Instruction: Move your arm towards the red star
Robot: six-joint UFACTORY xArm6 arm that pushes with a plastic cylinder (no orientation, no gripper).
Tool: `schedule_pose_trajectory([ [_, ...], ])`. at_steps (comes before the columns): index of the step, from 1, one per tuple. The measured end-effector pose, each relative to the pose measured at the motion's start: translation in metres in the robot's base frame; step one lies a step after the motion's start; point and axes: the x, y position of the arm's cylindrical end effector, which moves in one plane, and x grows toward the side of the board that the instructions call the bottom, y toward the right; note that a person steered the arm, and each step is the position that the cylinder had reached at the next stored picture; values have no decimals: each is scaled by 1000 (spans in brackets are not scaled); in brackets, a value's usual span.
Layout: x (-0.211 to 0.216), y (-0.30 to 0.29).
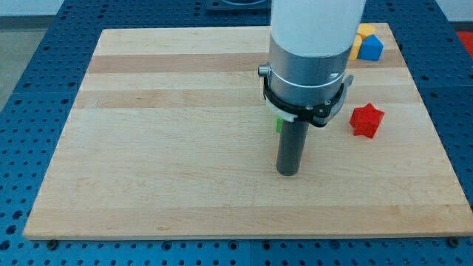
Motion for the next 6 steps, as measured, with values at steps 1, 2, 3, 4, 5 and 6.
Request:
schedule_pose_trajectory([
  [1, -7, 0],
  [2, -7, 0],
  [3, 18, 0],
  [4, 38, 28],
  [5, 39, 81],
  [6, 29, 116],
])
